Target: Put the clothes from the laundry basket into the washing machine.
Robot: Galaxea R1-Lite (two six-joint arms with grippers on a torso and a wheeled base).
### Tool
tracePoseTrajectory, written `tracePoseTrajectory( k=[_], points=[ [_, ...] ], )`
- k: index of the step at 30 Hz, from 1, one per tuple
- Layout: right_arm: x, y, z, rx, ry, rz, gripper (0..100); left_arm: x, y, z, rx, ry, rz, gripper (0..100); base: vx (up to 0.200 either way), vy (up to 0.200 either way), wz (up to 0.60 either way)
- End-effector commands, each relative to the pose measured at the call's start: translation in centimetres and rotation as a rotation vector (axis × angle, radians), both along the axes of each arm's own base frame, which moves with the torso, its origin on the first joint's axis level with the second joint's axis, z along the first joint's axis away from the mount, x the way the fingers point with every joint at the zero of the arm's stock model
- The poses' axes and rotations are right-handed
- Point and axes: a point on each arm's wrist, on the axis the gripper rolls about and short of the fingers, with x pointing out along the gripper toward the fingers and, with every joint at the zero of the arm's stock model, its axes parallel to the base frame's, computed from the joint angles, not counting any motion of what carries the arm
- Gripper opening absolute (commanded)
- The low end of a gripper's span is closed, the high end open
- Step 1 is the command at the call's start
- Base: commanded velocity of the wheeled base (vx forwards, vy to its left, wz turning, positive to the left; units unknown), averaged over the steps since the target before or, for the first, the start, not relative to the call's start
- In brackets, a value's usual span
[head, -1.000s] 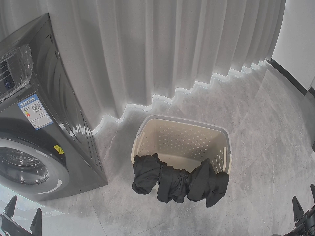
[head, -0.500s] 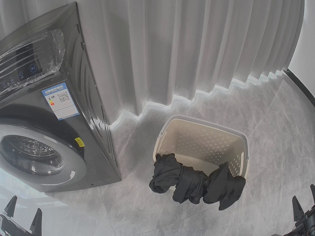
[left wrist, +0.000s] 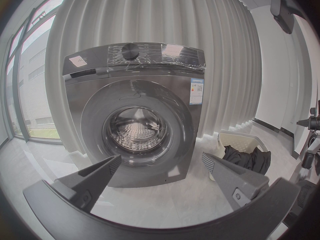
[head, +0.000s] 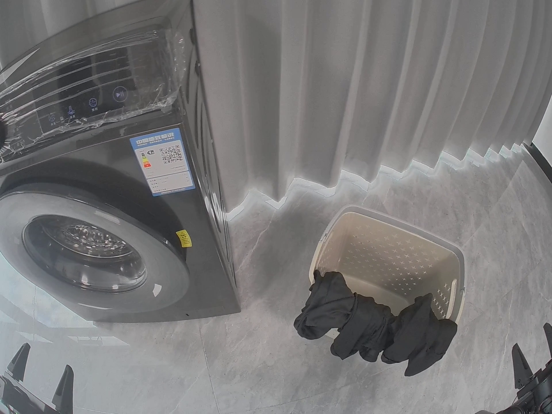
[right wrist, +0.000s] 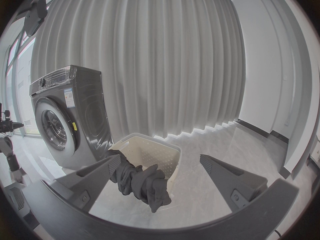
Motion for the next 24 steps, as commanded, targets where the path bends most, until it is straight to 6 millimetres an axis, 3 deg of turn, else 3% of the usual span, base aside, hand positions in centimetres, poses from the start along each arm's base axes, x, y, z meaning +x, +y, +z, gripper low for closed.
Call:
tracePoseTrajectory(
  k=[1,8,24],
  points=[
    [0.12,0.0,-0.49,0.0,0.016,-0.001,100,0.0,0.0,-0.52,0.0,0.0,0.0,100,0.0,0.0,0.6],
    [0.12,0.0,-0.49,0.001,0.016,0.001,100,-0.01,0.0,-0.48,-0.002,-0.001,0.0,100,0.0,0.0,0.6],
    [0.12,0.0,-0.49,0.0,0.016,0.001,100,-0.01,0.0,-0.48,-0.002,-0.001,0.0,100,0.0,0.0,0.0]
  ],
)
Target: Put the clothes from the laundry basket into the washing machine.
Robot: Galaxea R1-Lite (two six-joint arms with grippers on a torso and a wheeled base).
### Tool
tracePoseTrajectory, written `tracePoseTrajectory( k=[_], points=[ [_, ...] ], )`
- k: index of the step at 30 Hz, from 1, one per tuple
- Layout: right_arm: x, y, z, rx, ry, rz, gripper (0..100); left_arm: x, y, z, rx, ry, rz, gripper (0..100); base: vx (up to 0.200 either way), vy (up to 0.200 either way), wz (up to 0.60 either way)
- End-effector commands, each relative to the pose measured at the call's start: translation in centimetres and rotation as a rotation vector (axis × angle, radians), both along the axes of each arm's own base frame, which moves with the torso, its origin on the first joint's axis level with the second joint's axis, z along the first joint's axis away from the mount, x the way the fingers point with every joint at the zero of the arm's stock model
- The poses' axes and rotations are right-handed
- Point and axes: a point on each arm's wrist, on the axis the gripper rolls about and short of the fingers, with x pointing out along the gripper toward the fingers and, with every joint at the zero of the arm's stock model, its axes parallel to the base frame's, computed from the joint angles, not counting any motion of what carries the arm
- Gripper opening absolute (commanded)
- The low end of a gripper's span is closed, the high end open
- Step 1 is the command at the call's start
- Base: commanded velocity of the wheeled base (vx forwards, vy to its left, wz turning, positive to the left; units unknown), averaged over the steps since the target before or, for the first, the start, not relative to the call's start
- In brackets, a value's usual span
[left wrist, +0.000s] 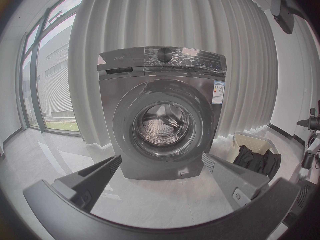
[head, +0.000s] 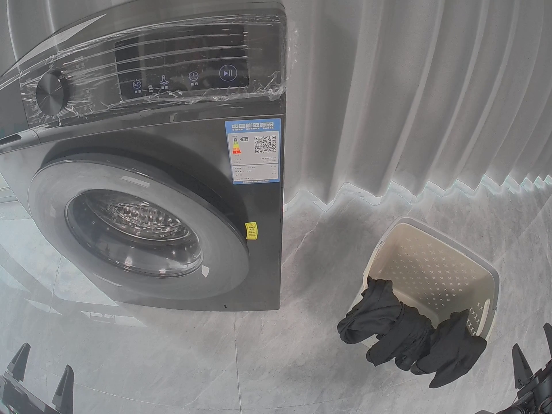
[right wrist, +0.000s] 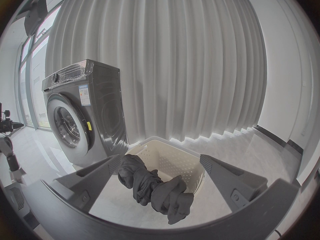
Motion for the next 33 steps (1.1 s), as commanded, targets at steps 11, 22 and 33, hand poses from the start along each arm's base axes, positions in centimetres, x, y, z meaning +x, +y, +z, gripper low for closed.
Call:
tracePoseTrajectory(
  k=[11,22,33],
  points=[
    [0.12,0.0,-0.49,0.0,0.016,0.0,100,-0.01,0.0,-0.48,-0.001,-0.001,0.0,100,0.0,0.0,0.16],
    [0.12,0.0,-0.49,0.0,0.016,0.0,100,-0.01,0.0,-0.48,-0.001,-0.001,0.0,100,0.0,0.0,0.16],
    [0.12,0.0,-0.49,0.0,0.016,0.0,100,-0.01,0.0,-0.47,-0.004,-0.002,-0.002,100,0.0,0.091,0.0]
  ],
)
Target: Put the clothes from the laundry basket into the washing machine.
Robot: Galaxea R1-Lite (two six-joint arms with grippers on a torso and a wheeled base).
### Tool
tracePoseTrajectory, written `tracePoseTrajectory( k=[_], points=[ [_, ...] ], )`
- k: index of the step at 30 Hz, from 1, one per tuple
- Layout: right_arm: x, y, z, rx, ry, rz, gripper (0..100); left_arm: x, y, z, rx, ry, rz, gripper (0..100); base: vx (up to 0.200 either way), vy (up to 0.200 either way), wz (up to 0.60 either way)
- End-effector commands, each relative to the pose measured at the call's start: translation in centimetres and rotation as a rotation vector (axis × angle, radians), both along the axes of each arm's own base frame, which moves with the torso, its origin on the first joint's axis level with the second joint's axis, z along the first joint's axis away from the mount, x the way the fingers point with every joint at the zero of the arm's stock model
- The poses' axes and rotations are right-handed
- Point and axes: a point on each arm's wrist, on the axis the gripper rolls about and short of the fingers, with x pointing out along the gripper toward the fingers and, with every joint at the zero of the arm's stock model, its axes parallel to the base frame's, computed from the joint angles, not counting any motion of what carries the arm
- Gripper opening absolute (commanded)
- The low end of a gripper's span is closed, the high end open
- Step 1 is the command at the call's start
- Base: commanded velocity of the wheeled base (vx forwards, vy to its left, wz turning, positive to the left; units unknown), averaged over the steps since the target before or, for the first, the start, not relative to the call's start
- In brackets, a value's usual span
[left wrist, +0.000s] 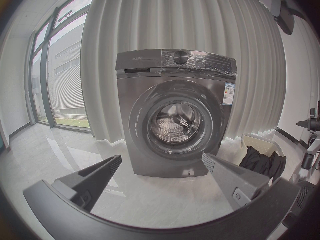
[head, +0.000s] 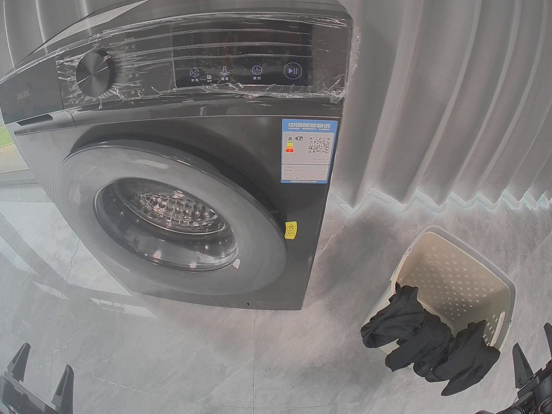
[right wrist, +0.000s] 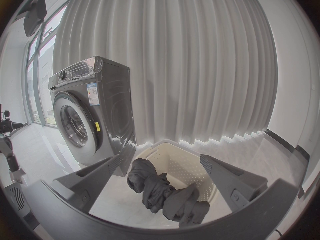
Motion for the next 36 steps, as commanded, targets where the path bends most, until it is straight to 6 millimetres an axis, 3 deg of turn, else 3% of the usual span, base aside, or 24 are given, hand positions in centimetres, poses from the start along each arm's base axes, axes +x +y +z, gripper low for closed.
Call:
tracePoseTrajectory(
  k=[1,7,11,17,36],
  points=[
    [0.12,0.0,-0.49,0.0,0.016,0.0,100,-0.01,0.0,-0.49,0.001,-0.001,0.0,100,0.0,0.2,0.0],
    [0.12,0.0,-0.49,-0.001,0.016,0.0,100,-0.01,0.0,-0.5,0.004,0.001,0.0,100,0.0,0.2,0.0],
    [0.12,0.0,-0.47,-0.001,0.014,0.001,100,-0.01,0.0,-0.5,0.004,0.001,0.0,100,0.0,0.0,0.0],
    [0.12,0.0,-0.47,-0.001,0.014,0.003,100,-0.01,0.0,-0.5,0.003,0.001,0.0,100,0.0,0.0,-0.6],
    [0.12,0.0,-0.47,-0.001,0.014,0.003,100,-0.01,0.0,-0.49,0.0,-0.001,0.0,100,-0.021,0.021,0.0]
  ],
)
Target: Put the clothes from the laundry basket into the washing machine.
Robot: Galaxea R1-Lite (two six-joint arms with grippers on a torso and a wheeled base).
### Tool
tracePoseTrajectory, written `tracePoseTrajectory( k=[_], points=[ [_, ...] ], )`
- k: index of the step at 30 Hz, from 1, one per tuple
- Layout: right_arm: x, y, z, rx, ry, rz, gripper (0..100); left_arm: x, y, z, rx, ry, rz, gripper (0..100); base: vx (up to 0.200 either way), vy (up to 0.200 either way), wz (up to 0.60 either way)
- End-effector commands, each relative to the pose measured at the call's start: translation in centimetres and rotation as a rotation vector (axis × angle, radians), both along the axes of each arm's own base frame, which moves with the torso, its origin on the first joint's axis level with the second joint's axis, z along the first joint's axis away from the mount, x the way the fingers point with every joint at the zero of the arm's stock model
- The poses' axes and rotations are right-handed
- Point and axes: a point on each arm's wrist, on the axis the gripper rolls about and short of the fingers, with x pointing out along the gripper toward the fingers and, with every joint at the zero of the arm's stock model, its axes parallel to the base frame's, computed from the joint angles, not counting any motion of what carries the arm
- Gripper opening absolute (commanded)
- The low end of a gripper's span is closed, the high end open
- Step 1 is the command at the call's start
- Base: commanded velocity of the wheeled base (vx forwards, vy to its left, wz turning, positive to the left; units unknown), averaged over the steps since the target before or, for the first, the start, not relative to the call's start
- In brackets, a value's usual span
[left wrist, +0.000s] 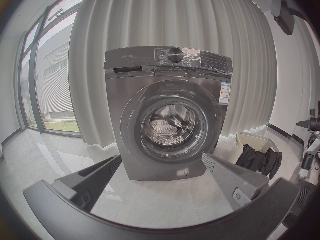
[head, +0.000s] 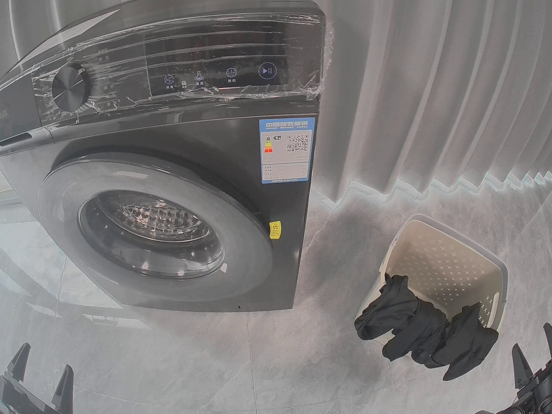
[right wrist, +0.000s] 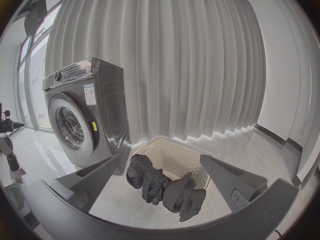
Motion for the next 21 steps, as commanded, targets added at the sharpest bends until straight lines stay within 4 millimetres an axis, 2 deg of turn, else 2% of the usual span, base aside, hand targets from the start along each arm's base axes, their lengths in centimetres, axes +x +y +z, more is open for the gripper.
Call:
tracePoseTrajectory(
  k=[1,10,16,21],
  points=[
    [0.12,0.0,-0.49,0.0,0.016,0.001,100,-0.01,0.0,-0.48,0.0,0.0,0.001,100,-0.2,0.2,0.0],
    [0.12,0.0,-0.49,0.0,0.016,0.001,100,-0.01,0.0,-0.5,0.006,0.001,0.001,100,-0.2,0.2,0.0],
    [0.12,0.0,-0.49,0.0,0.016,0.001,100,-0.01,0.0,-0.48,-0.002,0.0,0.001,100,0.0,0.0,0.0],
    [0.12,0.0,-0.49,0.0,0.016,0.001,100,-0.01,0.0,-0.48,-0.002,0.0,-0.001,100,0.0,0.2,0.0]
  ],
)
